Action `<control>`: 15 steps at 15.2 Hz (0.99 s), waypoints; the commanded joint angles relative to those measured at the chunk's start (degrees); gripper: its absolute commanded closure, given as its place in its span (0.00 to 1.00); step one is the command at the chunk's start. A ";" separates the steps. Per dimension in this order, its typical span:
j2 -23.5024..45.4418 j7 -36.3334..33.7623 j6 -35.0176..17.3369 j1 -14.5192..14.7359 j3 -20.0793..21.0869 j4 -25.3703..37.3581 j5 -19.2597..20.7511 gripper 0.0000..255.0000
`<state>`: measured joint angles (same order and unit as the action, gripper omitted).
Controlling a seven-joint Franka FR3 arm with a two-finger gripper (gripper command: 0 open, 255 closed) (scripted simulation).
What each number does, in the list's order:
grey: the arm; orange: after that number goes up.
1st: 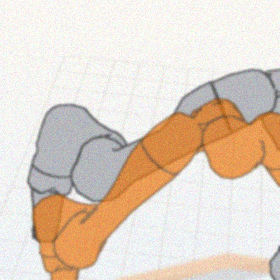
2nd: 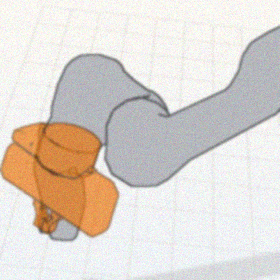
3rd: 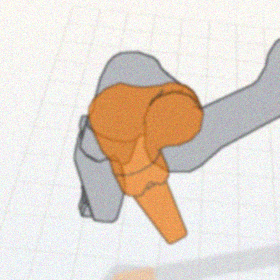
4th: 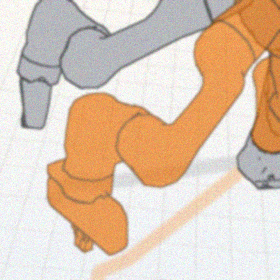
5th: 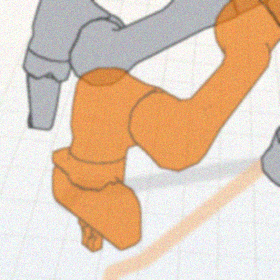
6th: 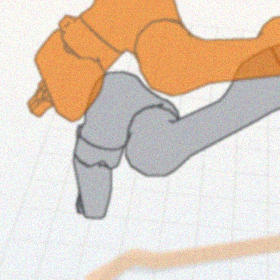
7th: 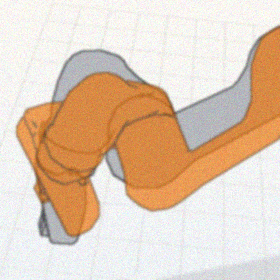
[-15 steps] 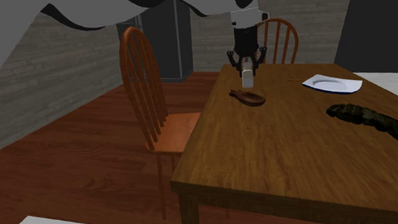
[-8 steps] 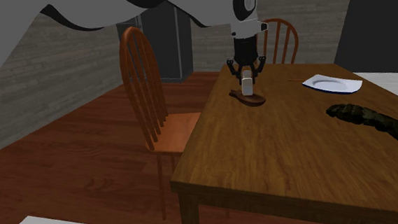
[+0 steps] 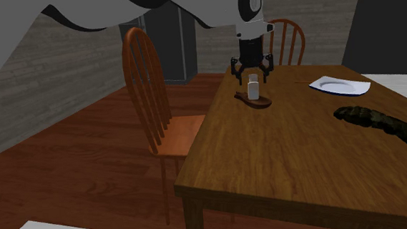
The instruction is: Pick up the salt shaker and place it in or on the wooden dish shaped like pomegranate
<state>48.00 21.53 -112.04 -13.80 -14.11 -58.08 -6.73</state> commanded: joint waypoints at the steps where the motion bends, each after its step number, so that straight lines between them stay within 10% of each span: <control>1: 0.00 0.00 0.00 0.00 0.00 0.00 0.00 0.00; 15: -2.27 -0.27 5.59 0.14 -0.26 3.36 0.38 0.00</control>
